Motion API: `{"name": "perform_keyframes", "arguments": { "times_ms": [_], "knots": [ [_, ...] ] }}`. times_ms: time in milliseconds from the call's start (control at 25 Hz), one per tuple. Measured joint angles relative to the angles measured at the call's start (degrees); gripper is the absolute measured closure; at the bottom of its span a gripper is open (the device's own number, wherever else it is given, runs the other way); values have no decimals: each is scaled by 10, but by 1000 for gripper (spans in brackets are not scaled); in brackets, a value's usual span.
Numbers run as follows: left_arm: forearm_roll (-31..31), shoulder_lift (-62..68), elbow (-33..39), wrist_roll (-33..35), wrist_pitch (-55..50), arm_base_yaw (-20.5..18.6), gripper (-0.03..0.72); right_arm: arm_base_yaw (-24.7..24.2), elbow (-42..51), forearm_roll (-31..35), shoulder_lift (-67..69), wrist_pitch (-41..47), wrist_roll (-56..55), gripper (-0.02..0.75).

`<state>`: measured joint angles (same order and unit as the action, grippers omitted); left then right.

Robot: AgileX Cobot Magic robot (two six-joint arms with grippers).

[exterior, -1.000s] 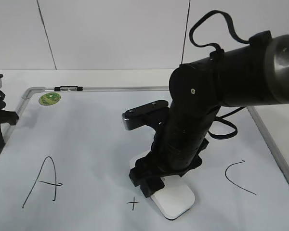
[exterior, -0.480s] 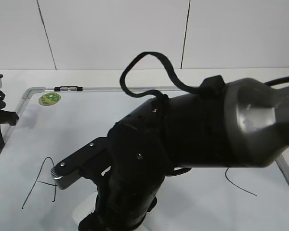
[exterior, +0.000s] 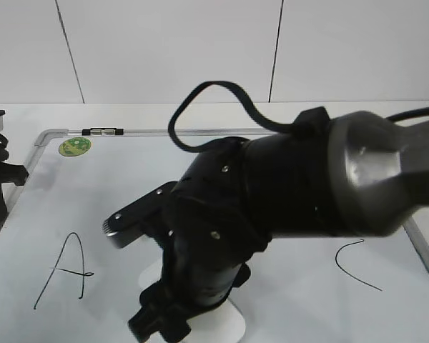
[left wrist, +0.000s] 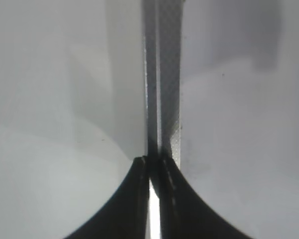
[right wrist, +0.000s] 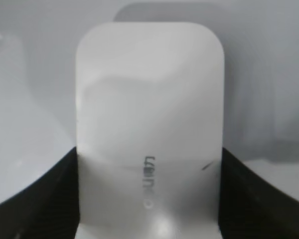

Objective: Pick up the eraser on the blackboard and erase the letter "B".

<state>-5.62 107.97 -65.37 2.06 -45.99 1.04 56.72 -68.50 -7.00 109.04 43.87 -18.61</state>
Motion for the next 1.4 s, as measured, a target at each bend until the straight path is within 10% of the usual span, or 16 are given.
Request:
{"name": "perform_keyframes", "arguments": {
  "times_ms": [440,1000,1400],
  "knots": [
    [-1,0,0,0,1,0,672,-149,-6,-20,9,-7,-18,200],
    [-3,0,0,0,1,0,673,-185,-6,31,-11,17,-15,201],
    [-3,0,0,1,1,0,673,-309,5,44,-66,91,17,202]
  ]
}}
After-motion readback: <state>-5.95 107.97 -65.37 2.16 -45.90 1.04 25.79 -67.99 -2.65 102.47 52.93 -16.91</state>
